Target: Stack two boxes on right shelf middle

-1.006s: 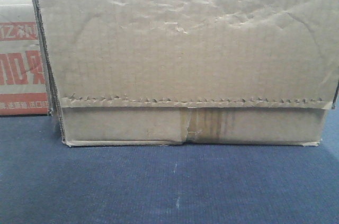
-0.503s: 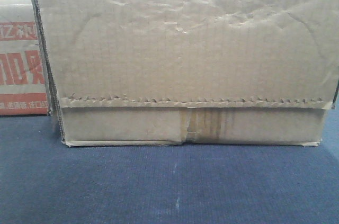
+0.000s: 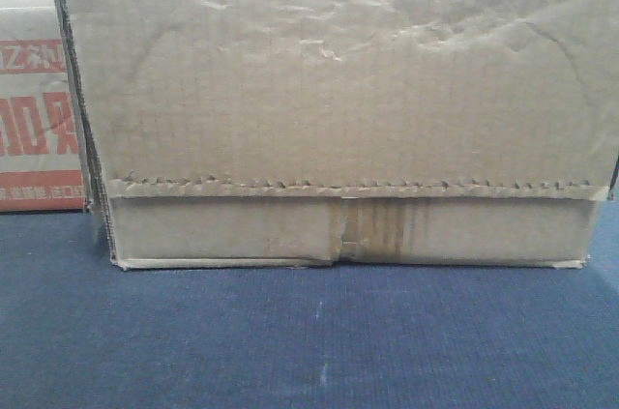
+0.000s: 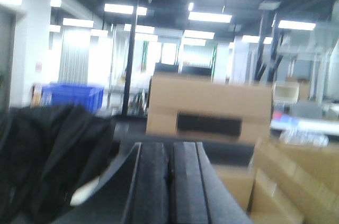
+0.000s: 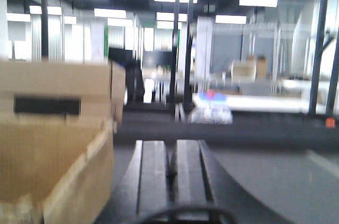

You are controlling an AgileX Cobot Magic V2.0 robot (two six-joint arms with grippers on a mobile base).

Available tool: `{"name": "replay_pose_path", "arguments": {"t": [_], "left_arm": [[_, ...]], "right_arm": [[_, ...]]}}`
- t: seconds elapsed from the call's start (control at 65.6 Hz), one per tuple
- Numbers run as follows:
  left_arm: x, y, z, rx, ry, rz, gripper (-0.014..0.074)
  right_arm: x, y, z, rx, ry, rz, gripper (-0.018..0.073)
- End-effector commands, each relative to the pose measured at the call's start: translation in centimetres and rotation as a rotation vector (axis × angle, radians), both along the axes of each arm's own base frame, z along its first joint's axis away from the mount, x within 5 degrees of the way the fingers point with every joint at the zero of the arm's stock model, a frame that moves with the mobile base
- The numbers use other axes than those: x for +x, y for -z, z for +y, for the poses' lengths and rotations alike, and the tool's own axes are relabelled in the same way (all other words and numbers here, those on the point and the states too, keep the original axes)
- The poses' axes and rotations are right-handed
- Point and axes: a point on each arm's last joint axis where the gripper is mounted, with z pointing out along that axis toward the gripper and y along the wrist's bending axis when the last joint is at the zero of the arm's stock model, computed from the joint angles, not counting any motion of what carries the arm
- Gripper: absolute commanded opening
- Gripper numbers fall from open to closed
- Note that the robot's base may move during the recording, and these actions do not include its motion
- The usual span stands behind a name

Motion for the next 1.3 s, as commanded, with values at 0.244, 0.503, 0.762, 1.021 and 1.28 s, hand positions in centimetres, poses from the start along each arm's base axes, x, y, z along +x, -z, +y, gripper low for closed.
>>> {"name": "replay_pose_path", "arguments": {"t": [0.244, 0.503, 0.762, 1.021, 1.28], "left_arm": [[1.0, -8.2, 0.1, 0.029, -0.019, 0.385, 0.0001], [6.0, -8.2, 0.0, 0.026, 0.026, 0.575, 0.0436], [8.4, -7.2, -0.8, 0.054, 0.091, 0.688, 0.0587], [12.8, -9.5, -1.1, 0.054, 0.095, 0.89, 0.058], [20.8, -11.1, 0.3, 0.102, 0.087, 1.174, 0.058]], "right_arm": [[1.1, -9.9, 0.2, -0.009, -0.016, 0.167, -0.0162], [7.5, -9.7, 0.3, -0.012, -0.026, 0.373, 0.0163], [9.4, -8.8, 0.3, -0.011, -0.026, 0.449, 0.057], [9.4, -8.8, 0.3, -0.011, -0.027, 0.451, 0.057], [9.4, -8.8, 0.6, -0.018, -0.055, 0.456, 0.057]]}}
